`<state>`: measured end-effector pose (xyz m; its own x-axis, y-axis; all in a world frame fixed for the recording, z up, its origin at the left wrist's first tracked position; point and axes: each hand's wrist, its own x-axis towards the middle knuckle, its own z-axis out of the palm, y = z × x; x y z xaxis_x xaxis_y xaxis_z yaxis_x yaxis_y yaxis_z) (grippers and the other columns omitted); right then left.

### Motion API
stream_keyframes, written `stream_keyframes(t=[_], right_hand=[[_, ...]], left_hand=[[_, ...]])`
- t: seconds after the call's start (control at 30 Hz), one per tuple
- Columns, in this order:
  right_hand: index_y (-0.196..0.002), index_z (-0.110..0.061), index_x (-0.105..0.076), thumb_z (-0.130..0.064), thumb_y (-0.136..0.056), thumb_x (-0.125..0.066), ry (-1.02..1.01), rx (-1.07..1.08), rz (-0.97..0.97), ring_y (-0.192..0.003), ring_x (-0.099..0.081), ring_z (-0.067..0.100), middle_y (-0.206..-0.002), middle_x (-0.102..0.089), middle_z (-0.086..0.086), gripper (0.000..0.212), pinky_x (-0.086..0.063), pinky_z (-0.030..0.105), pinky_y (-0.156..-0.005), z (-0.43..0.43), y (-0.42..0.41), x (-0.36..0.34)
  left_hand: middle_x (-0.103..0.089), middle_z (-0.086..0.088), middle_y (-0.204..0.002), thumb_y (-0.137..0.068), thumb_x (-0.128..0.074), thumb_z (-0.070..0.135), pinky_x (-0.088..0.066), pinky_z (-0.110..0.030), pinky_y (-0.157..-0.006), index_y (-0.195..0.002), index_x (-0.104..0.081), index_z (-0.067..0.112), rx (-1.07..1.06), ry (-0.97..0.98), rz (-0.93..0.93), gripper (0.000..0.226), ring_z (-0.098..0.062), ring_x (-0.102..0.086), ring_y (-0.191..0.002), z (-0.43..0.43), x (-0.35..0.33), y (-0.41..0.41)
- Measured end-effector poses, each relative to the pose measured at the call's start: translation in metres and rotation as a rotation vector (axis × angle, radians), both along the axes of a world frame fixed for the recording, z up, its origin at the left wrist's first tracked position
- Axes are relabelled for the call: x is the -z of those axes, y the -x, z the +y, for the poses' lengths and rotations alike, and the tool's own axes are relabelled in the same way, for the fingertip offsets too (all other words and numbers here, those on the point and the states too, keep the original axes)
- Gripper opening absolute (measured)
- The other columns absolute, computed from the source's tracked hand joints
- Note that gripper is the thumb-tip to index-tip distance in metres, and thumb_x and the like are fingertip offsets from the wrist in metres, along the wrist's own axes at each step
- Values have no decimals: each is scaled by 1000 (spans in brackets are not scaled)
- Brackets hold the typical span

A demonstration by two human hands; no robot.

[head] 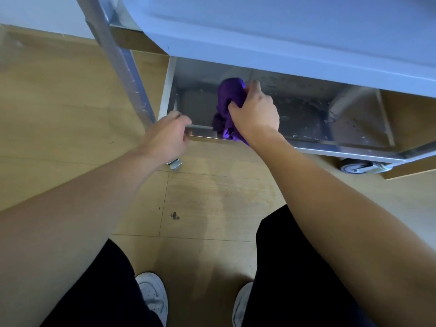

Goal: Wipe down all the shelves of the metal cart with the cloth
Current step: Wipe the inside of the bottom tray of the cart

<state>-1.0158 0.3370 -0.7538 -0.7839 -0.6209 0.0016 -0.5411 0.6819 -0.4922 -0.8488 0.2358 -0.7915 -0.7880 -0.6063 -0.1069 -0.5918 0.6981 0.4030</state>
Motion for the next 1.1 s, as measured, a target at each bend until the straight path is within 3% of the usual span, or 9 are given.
stream_keyframes(t=[0.13,0.23,0.33,0.43,0.53,0.67,0.8,1.0,1.1], right_hand=[[-128,-11,-40,-43,-91,-58,-170,-171,167,-96,-64,33,-115,-59,12,52,-47,38,-66,-24,-10,21],[-135,-11,-39,-54,-90,-56,-355,-399,152,-118,-52,36,-131,-47,14,63,-47,43,-93,-25,-20,51],[-129,-14,-49,-60,-92,-48,-252,-399,265,-120,-45,35,-129,-48,14,60,-46,45,-98,-22,-20,64],[-132,-20,-53,-49,-97,-44,-72,-420,363,-129,-39,34,-138,-45,10,46,-41,50,-104,-22,-20,74],[-144,-30,-41,-44,-101,-36,-150,-562,251,-150,-11,34,-158,-28,-2,45,-17,55,-120,-29,-20,88],[-142,-42,-42,-50,-102,-21,-92,-500,104,-152,-4,24,-159,-26,-14,46,-4,52,-123,-62,2,95],[-145,-40,-36,-39,-100,-26,-127,-303,51,-152,0,29,-161,-19,-14,46,-1,55,-122,-104,3,96],[-148,-39,-31,-32,-100,-32,-219,-914,95,-151,-10,23,-160,-23,-16,49,-17,52,-121,-70,-4,84],[-149,-45,-26,-47,-103,-21,-244,-761,128,-152,-5,21,-161,-18,-18,46,-14,54,-121,-57,18,81]], left_hand=[[-52,-8,-124,-89,-50,13,-51,-42,-77,-111,-62,10,62,142,-89,24,-30,-54,-108,-3,12,1],[-50,-12,-127,-86,-55,11,-49,-46,-85,-117,-59,7,82,207,-98,31,-32,-50,-114,-1,29,-2],[-49,-15,-125,-87,-55,11,-48,-46,-85,-113,-60,4,55,253,-39,28,-34,-50,-111,1,39,-3],[-49,-18,-122,-88,-51,5,-49,-45,-83,-118,-58,0,27,236,63,31,-34,-51,-107,4,47,-10],[-50,-19,-120,-92,-39,0,-49,-39,-87,-126,-52,-4,9,248,122,36,-31,-53,-106,9,55,-20],[-35,-24,-143,-96,-26,-2,-30,-38,-113,-144,-29,-6,27,277,62,49,-37,-31,-137,18,64,-18],[-19,-23,-154,-90,-27,-1,-18,-43,-120,-149,-13,-3,3,269,-2,60,-36,-11,-147,24,70,-20],[-13,-22,-157,-91,-33,-1,-16,-42,-121,-151,-10,-1,-8,234,10,64,-35,-7,-148,26,73,-23],[-13,-21,-157,-91,-39,1,-16,-42,-121,-151,-8,-1,8,234,2,67,-35,-6,-148,26,73,-23]])
